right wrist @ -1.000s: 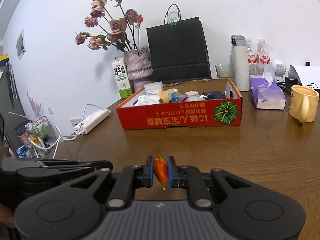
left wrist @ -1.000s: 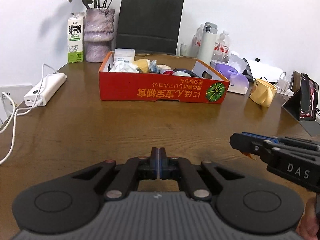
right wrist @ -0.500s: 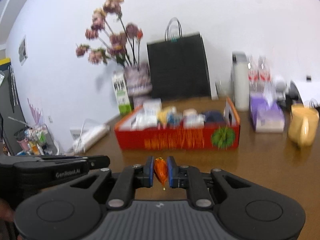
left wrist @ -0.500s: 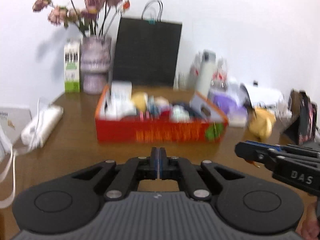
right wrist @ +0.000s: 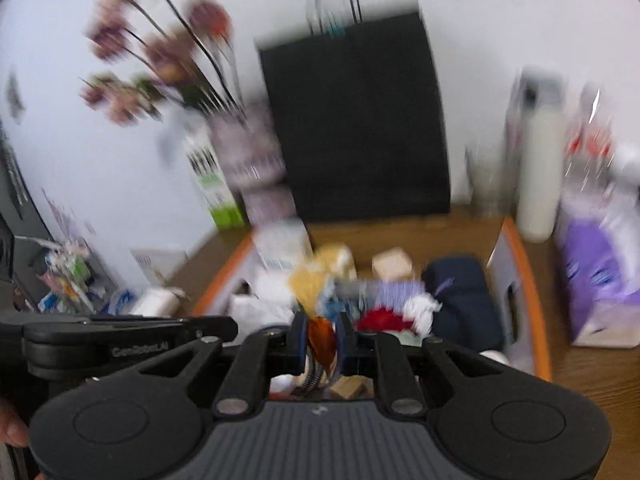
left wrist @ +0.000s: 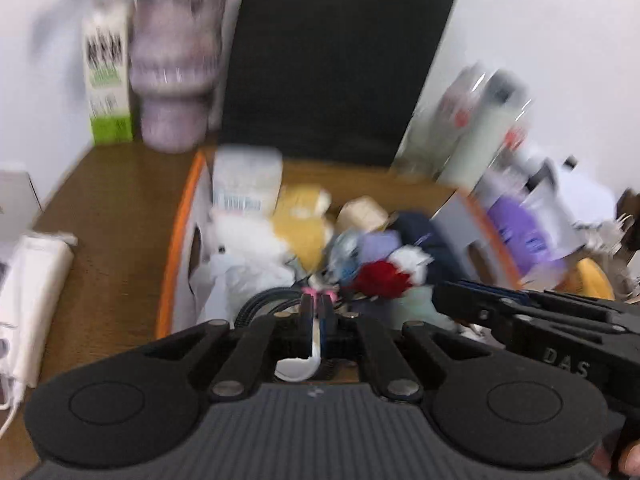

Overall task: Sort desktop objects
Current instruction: 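Carry the orange item into the box and open the right tool, then withdraw the right tool from the box back over the desk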

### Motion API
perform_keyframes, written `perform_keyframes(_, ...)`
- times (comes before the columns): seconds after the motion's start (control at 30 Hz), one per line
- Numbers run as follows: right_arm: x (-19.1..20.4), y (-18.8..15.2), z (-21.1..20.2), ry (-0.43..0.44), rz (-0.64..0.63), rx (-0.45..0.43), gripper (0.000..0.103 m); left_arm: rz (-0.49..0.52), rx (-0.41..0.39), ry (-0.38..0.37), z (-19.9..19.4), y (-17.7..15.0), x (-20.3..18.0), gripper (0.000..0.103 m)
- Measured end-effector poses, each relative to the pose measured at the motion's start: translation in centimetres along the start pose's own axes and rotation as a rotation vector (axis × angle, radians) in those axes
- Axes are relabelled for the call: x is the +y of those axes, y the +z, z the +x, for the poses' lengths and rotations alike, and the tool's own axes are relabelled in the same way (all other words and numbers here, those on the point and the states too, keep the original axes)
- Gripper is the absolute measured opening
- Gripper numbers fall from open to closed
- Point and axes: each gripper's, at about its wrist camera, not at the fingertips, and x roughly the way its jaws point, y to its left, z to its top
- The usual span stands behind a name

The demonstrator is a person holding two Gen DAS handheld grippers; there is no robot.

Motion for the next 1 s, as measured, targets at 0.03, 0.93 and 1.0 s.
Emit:
perform_keyframes(0.03,-0.4,0.3,1.6,-0.001,0.021,0.05,0.019,-0.016,0.051,0.001,1.4,0.3,0.4,0.005)
perform_keyframes(0.93,-2.0,-9.5,-6.6,-0.231,-0.065,-0.144,0.094,-0.018,-0.176,0.042,-7.4,-9.6,0.6,0.103)
perform_keyframes(1.0,-1.2,-12.4,-7.8,-0.216,-0.07,-0.143,0.094,0.008,-0.181,0.037,-8.4,-12.5,0.2,0.103)
